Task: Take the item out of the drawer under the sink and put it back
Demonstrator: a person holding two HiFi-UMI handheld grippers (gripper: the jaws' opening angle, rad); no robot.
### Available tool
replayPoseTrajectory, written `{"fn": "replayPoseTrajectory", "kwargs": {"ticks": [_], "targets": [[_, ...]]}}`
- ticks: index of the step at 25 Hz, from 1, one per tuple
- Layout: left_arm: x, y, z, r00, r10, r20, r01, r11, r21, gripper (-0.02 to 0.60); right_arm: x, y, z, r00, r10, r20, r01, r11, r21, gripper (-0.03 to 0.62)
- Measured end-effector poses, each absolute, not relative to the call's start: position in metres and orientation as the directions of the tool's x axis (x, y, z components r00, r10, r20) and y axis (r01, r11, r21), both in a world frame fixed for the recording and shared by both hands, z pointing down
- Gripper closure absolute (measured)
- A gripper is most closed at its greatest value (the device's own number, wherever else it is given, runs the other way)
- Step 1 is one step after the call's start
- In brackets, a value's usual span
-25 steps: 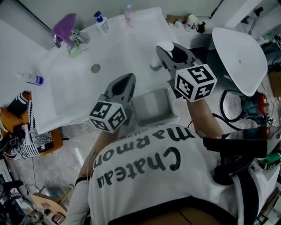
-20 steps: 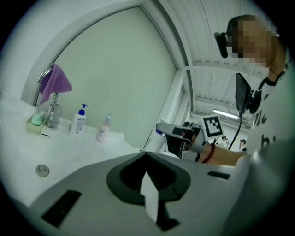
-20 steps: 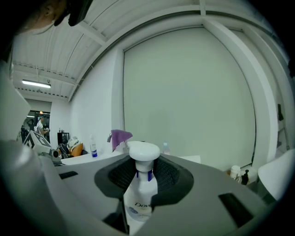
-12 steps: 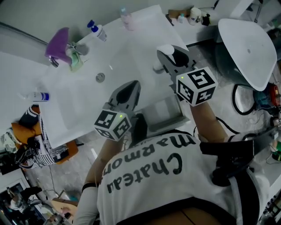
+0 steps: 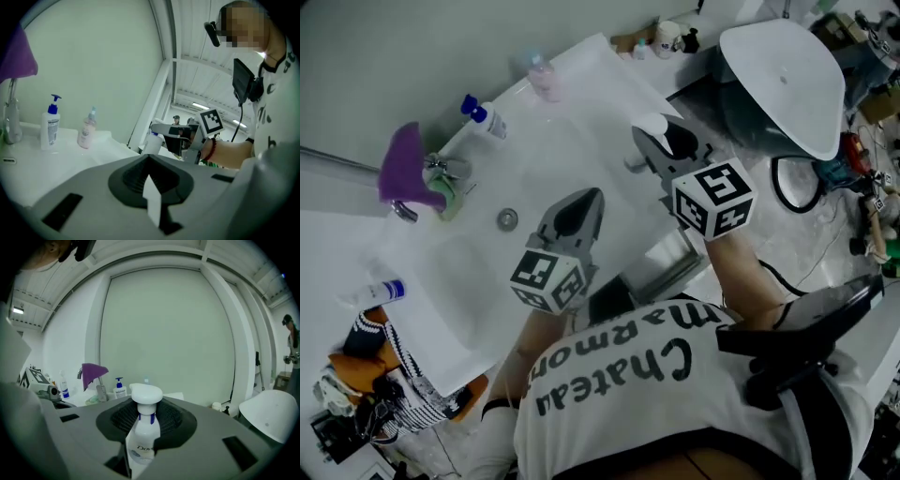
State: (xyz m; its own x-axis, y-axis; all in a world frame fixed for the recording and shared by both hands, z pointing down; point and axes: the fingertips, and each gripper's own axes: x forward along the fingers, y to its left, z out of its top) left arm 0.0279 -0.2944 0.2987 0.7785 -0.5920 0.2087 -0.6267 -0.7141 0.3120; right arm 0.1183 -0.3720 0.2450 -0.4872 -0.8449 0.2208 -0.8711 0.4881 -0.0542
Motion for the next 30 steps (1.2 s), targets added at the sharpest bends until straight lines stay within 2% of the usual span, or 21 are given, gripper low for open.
{"fn": "replayPoseTrajectory", "kwargs": {"ticks": [13,18,30], "targets": [[0.021,-0.361,0.315,0.833,-0.522,0.183,-0.548,-0.739,0.39,0.577,0.1,-0.436,0.275,-0.424,-0.871,0.249,-0.903,0.426,-0.049,0.476],[0.021,-0.388,0.321,0.812,-0.559,0.169,-0.578,-0.729,0.368,0.577,0.095,-0.468,0.28,-0.435,-0.871,0.228,-0.898,0.438,-0.04,0.476],[0.015,-0.398,0.341,0.77,-0.598,0.224,-0.634,-0.672,0.384,0.577,0.084,-0.516,0.292,-0.466,-0.856,0.222,-0.882,0.469,-0.045,0.476]]}}
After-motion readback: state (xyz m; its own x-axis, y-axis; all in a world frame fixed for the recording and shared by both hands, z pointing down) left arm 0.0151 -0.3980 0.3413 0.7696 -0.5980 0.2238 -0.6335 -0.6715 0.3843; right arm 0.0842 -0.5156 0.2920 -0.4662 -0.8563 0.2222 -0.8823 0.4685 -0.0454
